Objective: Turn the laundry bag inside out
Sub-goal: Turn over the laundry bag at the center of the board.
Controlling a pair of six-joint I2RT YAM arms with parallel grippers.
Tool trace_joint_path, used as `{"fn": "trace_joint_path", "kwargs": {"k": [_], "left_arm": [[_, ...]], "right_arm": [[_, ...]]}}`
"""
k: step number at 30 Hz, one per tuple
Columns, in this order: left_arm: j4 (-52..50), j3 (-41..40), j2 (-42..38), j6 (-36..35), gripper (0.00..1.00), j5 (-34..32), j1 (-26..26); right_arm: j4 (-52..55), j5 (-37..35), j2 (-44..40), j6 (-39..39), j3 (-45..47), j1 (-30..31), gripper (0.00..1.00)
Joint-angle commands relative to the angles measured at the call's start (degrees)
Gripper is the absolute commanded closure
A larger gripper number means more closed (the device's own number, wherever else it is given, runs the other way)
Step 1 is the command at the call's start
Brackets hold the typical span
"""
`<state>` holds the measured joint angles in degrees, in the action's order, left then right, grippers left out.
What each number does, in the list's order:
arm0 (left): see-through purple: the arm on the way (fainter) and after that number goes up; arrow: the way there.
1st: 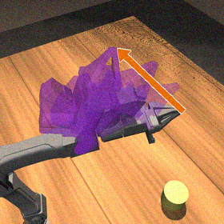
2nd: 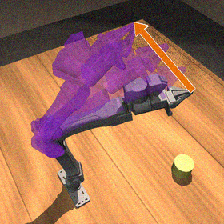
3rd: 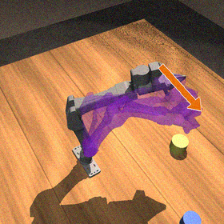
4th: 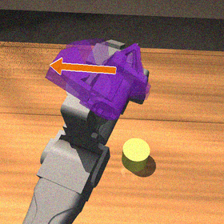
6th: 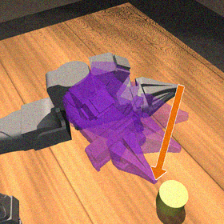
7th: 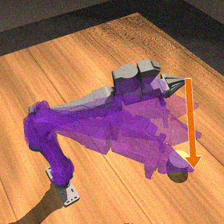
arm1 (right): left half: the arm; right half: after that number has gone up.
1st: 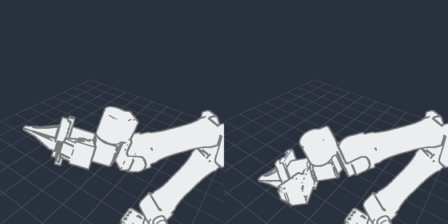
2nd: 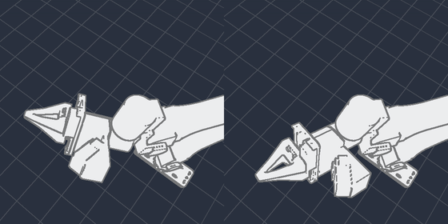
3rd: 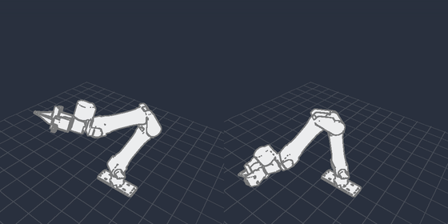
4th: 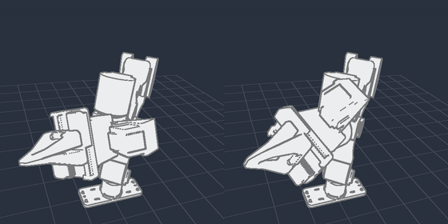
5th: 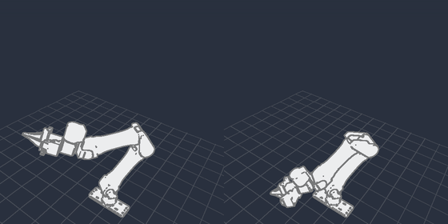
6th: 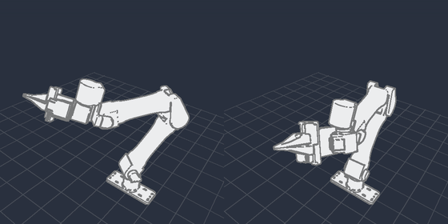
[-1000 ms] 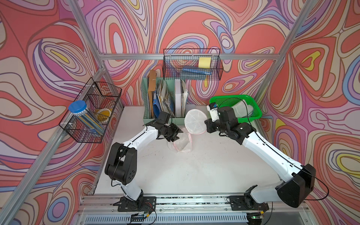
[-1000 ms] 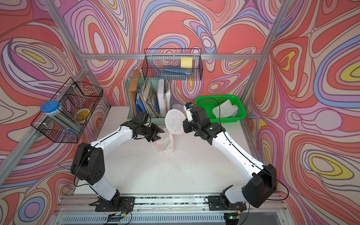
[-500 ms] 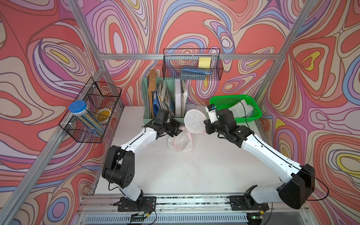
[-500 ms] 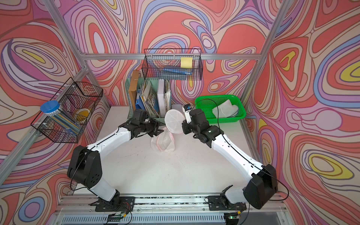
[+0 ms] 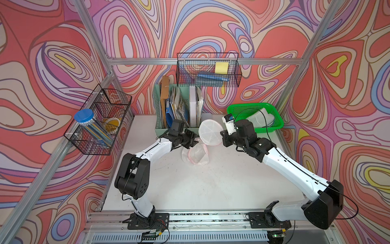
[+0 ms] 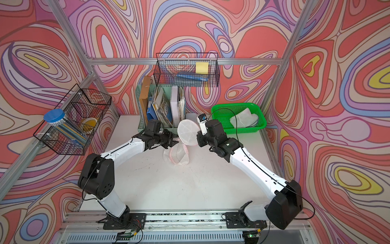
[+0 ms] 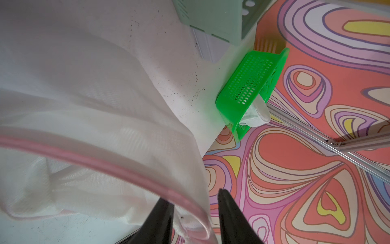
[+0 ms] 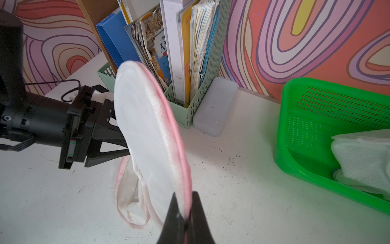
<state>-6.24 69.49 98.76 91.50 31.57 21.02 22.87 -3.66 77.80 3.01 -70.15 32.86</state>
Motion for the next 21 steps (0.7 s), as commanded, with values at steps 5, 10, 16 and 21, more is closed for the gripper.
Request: {"fn": "trace_joint_path", "kwargs": {"k": [5, 10, 16, 21], "left_arm": [[1.69, 0.68, 1.25, 0.66, 1.00, 0.09, -0.27], [1.41, 1.52, 2.67, 0.75, 1.00, 1.37, -0.97], [2.76, 3.60, 4.92, 0.52, 1.00, 2.25, -1.69], [4.43, 4.60, 6.51, 0.47, 1.00, 3.02, -1.89]], "right_arm": [[-1.81, -0.04, -1.73, -2.29, 2.16, 0.99, 1.00], [-6.63, -5.08, -5.02, -9.58, 6.56, 4.97, 1.00], [-9.64, -4.30, -9.47, -16.72, 10.59, 12.94, 0.95], [-6.92, 7.19, -8.45, -10.52, 8.30, 16.35, 0.72]]}}
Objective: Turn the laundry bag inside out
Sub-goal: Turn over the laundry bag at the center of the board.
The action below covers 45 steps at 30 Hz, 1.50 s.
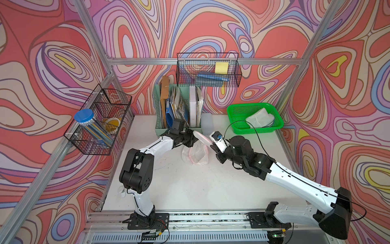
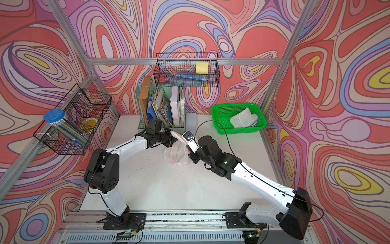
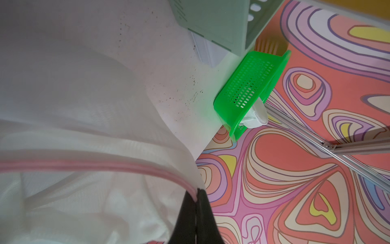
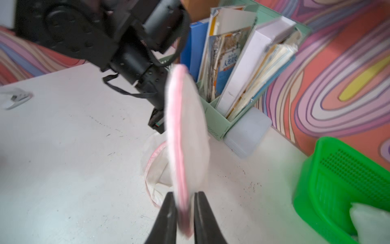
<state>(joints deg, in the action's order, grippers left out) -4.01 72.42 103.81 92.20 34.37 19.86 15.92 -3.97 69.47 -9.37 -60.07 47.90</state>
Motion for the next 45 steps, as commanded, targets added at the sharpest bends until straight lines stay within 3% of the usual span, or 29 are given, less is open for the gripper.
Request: {"fn": "trace_joint_path", "kwargs": {"k": [1, 4, 8, 11, 15, 18, 21, 27, 34, 37, 42, 43, 45], "left_arm": [[2.50, 1.67, 1.57, -0.20, 1.00, 0.41, -0.81], [2.87, 1.28, 1.17, -0.68, 1.00, 0.83, -1.03], [4.27, 0.79, 0.47, -1.95, 1.00, 1.95, -1.22], [4.70, 0.94, 0.22, -4.27, 1.00, 3.45, -1.28], [6.18, -0.61, -0.63, -6.62, 1.00, 5.23, -1.24], [4.61, -1.49, -2.10, -9.01, 1.00, 4.69, -1.24], [-0.68, -0.45, -2.89, -12.01, 1.00, 2.81, -1.26], [0.26, -0.92, -1.64, -10.18, 1.00, 2.24, -1.25], [0.53, -2.11, -2.12, -8.27, 1.00, -0.23, -1.27], [0.64, -2.55, -2.55, -7.68, 1.00, -0.89, -1.27], [1.17, -2.31, -2.33, -7.57, 1.00, -0.71, -1.24], [1.40, -2.24, -2.21, -7.35, 1.00, -0.78, -1.27], [2.51, -2.13, -1.97, -6.97, 1.00, -0.91, -1.22]], "right_arm": [[0.54, 9.35, 0.32, 2.73, -1.95, 1.63, 0.66], [1.69, 8.98, 1.10, 6.24, -2.02, 1.82, 0.53], [1.91, 2.02, -0.07, 8.48, -1.63, 1.70, 0.48], [2.32, -0.81, 0.15, 9.43, -1.77, 0.67, 0.53], [5.76, 3.33, 4.53, 16.39, -4.70, -6.00, 0.53], [6.94, 10.28, 8.49, 19.03, -4.75, -10.67, 0.47], [5.30, 13.43, 10.99, 16.28, -1.93, -10.72, 0.44], [-3.41, 14.47, 10.87, 15.80, 6.83, -9.42, 0.31], [-6.58, 1.25, 17.88, 17.10, 8.38, -1.06, 0.29], [-6.85, -7.53, 21.84, 19.75, 7.23, -0.33, 0.43], [-3.12, -16.62, 21.72, 19.90, 5.07, -0.09, 0.95], [-2.44, -17.61, 20.38, 19.74, 4.83, 0.00, 1.00], [0.55, -18.86, 17.79, 18.65, 3.24, -0.03, 1.00]]}}
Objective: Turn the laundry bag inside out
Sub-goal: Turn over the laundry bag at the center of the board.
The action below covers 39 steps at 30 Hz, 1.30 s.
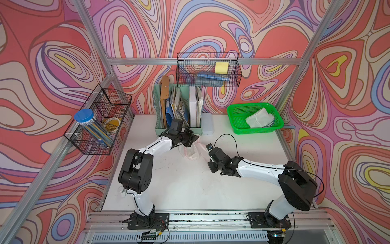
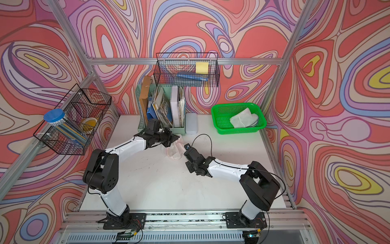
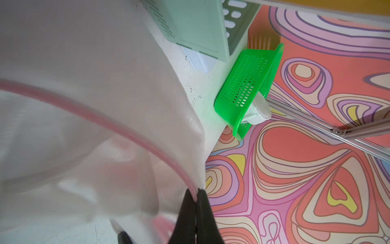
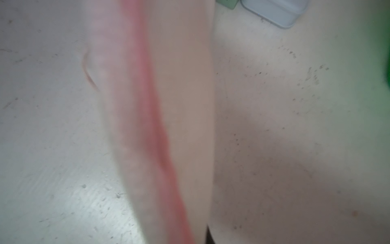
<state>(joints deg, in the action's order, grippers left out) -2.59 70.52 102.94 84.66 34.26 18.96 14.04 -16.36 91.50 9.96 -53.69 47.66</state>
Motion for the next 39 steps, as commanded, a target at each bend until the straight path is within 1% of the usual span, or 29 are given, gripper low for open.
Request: {"fn": "trace_joint_path", "kwargs": {"k": [1, 2, 5, 6, 7, 9, 10, 11, 13, 15, 16, 18, 20, 23, 25, 29, 34, 37, 39], "left_arm": [[1.55, -0.06, -0.94, 0.83, 1.00, -0.99, -0.33], [2.00, 0.25, -0.73, 0.95, 1.00, -1.27, -0.38], [3.81, 1.86, 0.77, 1.30, 1.00, -0.77, -0.33], [5.04, 2.14, 1.18, 1.71, 1.00, -0.47, -0.29], [6.61, 2.16, 1.58, 2.41, 1.00, -0.23, -0.24], [9.06, 2.03, 1.95, 3.37, 1.00, 0.29, -0.07], [10.40, 1.73, 1.95, 3.74, 1.00, 0.66, -0.07], [11.62, 1.30, 1.99, 4.11, 1.00, 0.98, -0.06], [14.33, -0.15, 1.84, 5.49, 1.00, 1.57, -0.06], [16.81, -1.55, 1.59, 6.71, 1.00, 2.17, -0.10], [17.17, -1.91, 1.50, 6.76, 1.00, 2.66, -0.11], [19.17, -2.65, 1.46, 7.07, 1.00, 3.87, -0.07], [22.97, -3.92, 1.52, 8.67, 1.00, 5.22, -0.18], [24.80, -4.56, 1.25, 9.20, 1.00, 6.72, -0.39], [24.56, -4.91, 0.61, 9.06, 1.00, 7.20, -0.55], [25.33, -5.13, -0.49, 8.04, 1.00, 9.19, -0.95], [25.60, -3.03, 0.74, 4.67, 1.00, 16.83, -1.43], [22.23, -2.46, 0.72, 1.82, 1.00, 19.45, -1.69], [18.27, -1.61, 0.25, -1.26, 1.00, 20.67, -1.82]], "right_arm": [[4.72, -6.96, -5.38, -1.29, -4.49, 0.24, 1.00], [7.32, -6.91, -6.45, -1.89, -6.05, 0.32, 1.00], [14.21, -3.64, -8.05, -3.30, -11.04, 1.83, 1.00], [15.94, -2.66, -8.01, -3.45, -12.28, 2.66, 0.98], [17.72, -2.24, -7.63, -2.90, -13.96, 3.86, 0.91], [18.75, 1.69, -6.90, -2.55, -15.87, 5.98, 0.78], [17.95, 5.95, -6.74, -1.79, -16.44, 6.78, 0.70], [15.93, 12.08, -6.60, -0.08, -16.77, 7.00, 0.64], [10.65, 20.98, -6.28, 4.18, -16.08, 6.95, 0.59], [7.84, 21.62, -6.07, 7.54, -15.33, 6.89, 0.56], [7.58, 20.03, -6.12, 7.81, -15.05, 6.88, 0.55], [8.30, 16.86, -6.51, 7.11, -14.57, 6.84, 0.52], [9.26, 16.23, -7.17, 5.93, -14.26, 6.20, 0.48], [9.62, 15.12, -8.64, 5.75, -13.53, 4.48, 0.41], [9.25, 14.89, -9.54, 6.13, -12.86, 2.52, 0.41], [9.25, 13.36, -9.67, 6.68, -11.52, -2.12, 0.45], [3.54, 14.14, -8.40, 6.38, -7.02, -8.32, 0.51], [0.09, 15.55, -6.80, 5.11, -5.80, -11.52, 0.55], [-2.19, 15.94, -5.53, 4.50, -5.22, -12.63, 0.56]]}}
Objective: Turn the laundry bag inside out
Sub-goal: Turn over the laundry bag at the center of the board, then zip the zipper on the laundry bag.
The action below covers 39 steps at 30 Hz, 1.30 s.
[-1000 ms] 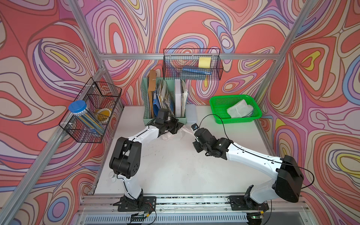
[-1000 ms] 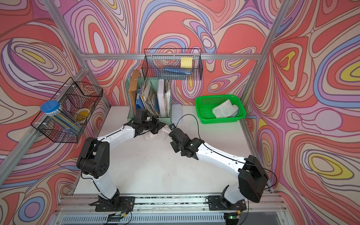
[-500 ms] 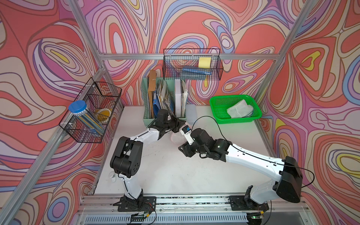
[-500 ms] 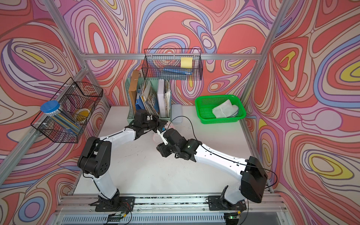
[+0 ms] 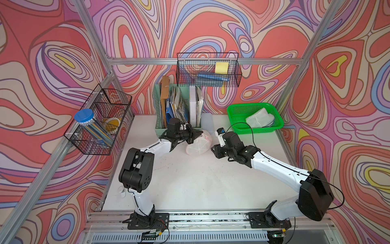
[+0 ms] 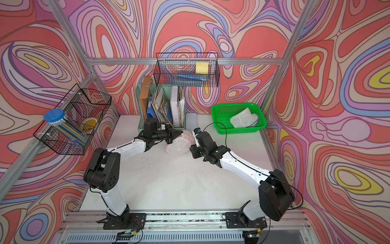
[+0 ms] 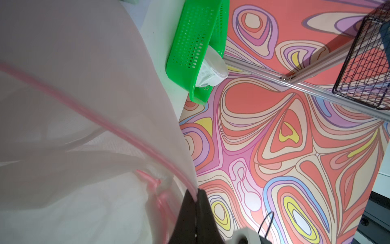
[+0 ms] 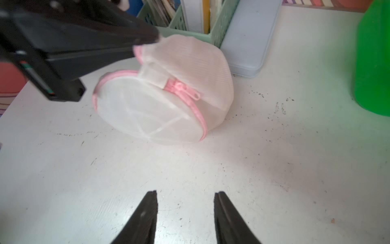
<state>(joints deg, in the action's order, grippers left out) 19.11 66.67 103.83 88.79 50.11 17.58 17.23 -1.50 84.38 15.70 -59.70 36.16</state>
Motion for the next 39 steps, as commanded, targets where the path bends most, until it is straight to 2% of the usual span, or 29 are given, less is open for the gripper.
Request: {"fn": "trace_joint_path", "kwargs": {"k": [1, 6, 9, 12, 14, 15, 26, 33, 39], "left_arm": [[-5.86, 2.79, -0.82, -7.30, 1.00, 5.43, -0.51], [-12.51, 3.06, -2.22, -12.73, 1.00, 6.68, -0.85], [-13.49, 2.89, -2.25, -13.28, 1.00, 6.76, -0.82], [-13.50, 3.02, -2.27, -13.21, 1.00, 6.21, -0.81], [-13.31, 3.18, -2.23, -13.16, 1.00, 5.97, -0.81], [-13.31, 3.24, -2.24, -13.12, 1.00, 5.99, -0.81], [-12.30, 2.77, -2.06, -13.55, 1.00, 7.13, -0.79], [-12.06, 2.85, -2.24, -13.56, 1.00, 7.03, -0.78], [-11.48, 2.50, -2.40, -13.25, 1.00, 6.89, -0.78]], "right_arm": [[-6.66, 1.22, 2.16, -1.51, 1.13, -1.69, 0.56], [-12.49, 3.00, 5.42, -2.69, 1.66, -4.34, 0.61], [-15.02, 8.12, 6.96, -3.53, 0.73, -4.35, 0.62], [-15.32, 12.55, 8.15, -1.75, -0.79, -4.35, 0.63], [-13.83, 14.52, 9.28, 0.79, -2.45, -4.60, 0.71], [-13.88, 15.45, 9.53, 2.32, -2.61, -4.61, 0.72], [-18.50, 26.86, 10.97, 20.78, -1.08, -7.27, 0.59], [-20.01, 29.70, 12.28, 30.05, 0.27, -8.74, 0.59], [-25.46, 31.51, 13.23, 37.45, 3.19, -9.15, 0.54]]}}
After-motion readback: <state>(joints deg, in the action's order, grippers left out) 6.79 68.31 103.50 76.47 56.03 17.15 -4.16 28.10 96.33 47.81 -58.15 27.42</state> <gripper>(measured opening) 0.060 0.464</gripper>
